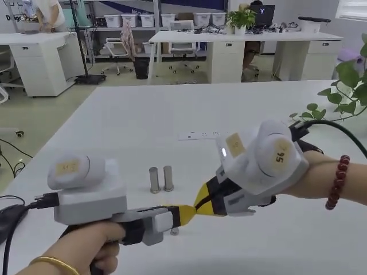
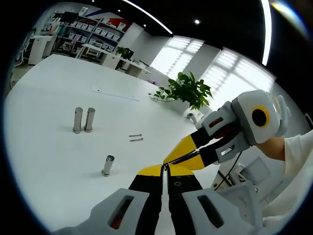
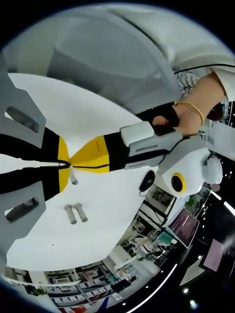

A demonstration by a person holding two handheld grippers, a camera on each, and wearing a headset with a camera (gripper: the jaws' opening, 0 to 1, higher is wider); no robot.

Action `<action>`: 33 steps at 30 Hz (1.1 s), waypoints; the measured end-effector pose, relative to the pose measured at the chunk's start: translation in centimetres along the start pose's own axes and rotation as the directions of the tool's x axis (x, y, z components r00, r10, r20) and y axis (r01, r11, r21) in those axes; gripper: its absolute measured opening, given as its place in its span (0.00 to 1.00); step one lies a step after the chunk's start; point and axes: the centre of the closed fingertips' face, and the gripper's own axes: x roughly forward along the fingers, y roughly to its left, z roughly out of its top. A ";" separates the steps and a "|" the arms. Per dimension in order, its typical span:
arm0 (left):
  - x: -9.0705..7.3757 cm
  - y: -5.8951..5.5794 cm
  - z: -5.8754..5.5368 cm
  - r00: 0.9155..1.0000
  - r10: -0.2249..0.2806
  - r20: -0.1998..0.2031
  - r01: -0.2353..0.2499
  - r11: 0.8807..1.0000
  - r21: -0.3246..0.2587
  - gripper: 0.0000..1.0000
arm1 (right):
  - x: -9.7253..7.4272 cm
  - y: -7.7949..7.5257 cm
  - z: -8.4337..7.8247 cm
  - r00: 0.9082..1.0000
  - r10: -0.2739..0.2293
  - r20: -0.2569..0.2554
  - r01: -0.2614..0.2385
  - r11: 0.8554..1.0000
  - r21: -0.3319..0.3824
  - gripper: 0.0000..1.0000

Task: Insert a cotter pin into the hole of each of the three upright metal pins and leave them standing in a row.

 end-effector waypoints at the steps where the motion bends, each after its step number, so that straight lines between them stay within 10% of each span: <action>1: 0.0 0.0 0.0 1.000 0.000 -0.001 0.000 1.000 -0.001 0.00 | 0.0 0.0 0.0 1.000 0.003 0.004 -0.003 1.000 0.007 0.03; 22: -0.2 0.9 -0.9 0.999 0.035 -0.035 -0.029 0.988 0.153 0.00 | -1.2 -0.6 -0.9 0.995 0.006 0.097 -0.024 0.982 0.186 0.10; 33: -0.2 0.2 -1.3 0.998 0.010 -0.054 0.006 0.957 0.291 0.00 | -1.4 0.5 -1.2 0.985 0.069 0.158 -0.118 0.939 0.324 0.14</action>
